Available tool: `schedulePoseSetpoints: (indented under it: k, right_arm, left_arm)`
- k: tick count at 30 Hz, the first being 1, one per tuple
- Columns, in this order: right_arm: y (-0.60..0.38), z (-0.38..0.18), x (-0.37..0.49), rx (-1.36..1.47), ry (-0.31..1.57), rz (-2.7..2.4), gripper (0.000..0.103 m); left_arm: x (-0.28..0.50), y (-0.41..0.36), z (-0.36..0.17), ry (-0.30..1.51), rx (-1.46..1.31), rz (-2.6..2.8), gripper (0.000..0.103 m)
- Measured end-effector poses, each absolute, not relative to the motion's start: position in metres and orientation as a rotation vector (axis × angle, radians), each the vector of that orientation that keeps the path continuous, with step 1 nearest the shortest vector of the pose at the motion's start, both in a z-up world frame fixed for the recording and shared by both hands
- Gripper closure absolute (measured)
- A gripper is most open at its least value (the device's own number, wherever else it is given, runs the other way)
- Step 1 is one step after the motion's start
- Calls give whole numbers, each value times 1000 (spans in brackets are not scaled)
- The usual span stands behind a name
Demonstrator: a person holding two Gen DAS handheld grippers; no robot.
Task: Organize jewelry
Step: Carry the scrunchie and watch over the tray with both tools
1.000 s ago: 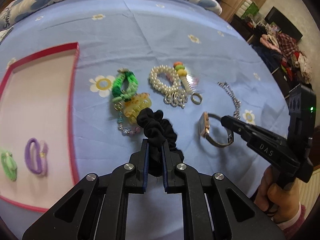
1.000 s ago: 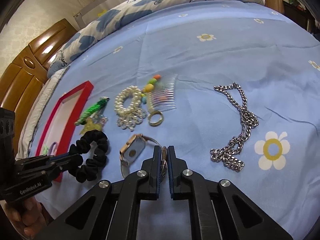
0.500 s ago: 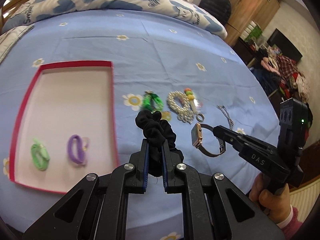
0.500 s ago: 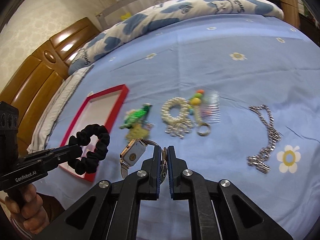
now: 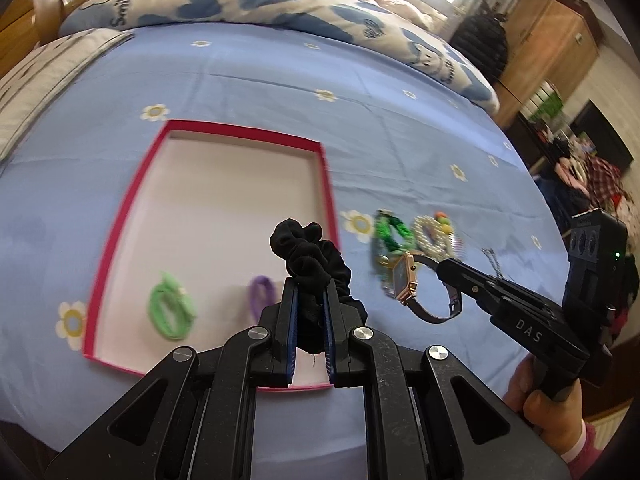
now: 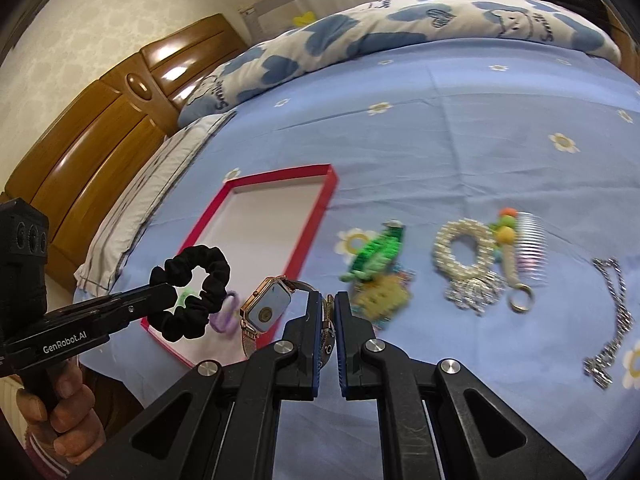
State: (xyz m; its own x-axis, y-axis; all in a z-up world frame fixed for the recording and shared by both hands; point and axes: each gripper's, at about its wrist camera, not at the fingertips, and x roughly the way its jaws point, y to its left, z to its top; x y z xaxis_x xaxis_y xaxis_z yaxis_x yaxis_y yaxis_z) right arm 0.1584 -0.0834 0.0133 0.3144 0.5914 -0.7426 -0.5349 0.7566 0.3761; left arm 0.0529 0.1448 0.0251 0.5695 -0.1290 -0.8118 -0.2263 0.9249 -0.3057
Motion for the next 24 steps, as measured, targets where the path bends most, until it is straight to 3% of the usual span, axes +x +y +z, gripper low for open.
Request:
schedulePoseSetpoints:
  k: [24]
  right_arm:
    - [34,-21,186,-18,1045,831,97]
  left_arm:
    - [75,235,-14,986,-478,199,94]
